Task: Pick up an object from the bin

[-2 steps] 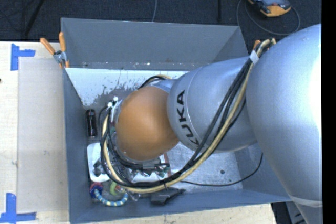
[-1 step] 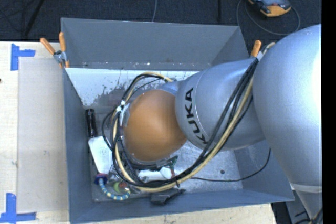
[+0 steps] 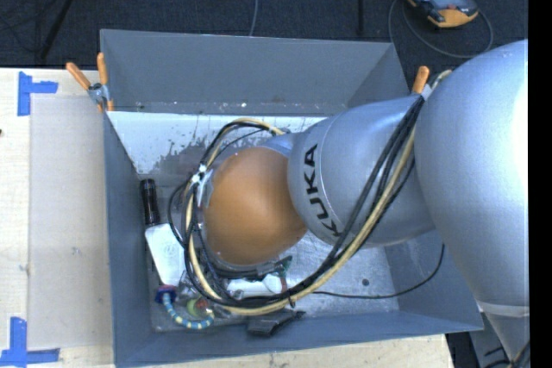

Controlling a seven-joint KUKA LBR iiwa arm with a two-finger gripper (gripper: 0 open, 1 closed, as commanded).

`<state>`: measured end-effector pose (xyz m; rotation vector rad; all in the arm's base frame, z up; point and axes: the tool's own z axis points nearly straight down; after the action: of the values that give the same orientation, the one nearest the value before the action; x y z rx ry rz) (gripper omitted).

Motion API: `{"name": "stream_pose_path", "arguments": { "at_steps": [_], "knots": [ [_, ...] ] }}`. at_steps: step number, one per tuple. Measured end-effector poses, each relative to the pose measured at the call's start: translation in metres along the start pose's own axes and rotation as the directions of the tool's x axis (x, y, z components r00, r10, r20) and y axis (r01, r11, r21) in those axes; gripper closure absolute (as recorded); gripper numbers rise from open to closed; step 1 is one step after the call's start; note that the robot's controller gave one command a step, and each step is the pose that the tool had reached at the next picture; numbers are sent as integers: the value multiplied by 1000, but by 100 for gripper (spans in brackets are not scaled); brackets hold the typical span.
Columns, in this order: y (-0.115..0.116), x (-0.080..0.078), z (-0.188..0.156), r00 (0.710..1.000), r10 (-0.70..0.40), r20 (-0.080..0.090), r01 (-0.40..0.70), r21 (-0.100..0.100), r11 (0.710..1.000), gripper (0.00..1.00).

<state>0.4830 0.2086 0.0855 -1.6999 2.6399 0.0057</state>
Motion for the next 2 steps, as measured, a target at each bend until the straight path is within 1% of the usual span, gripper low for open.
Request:
{"name": "stream_pose_path", "arguments": {
  "at_steps": [1,2],
  "knots": [
    [0,-3,-16,1000,-3,-4,3,0,1000,100],
    [10,1,-29,1000,9,-5,-9,-1,1000,100]
  ]
}}
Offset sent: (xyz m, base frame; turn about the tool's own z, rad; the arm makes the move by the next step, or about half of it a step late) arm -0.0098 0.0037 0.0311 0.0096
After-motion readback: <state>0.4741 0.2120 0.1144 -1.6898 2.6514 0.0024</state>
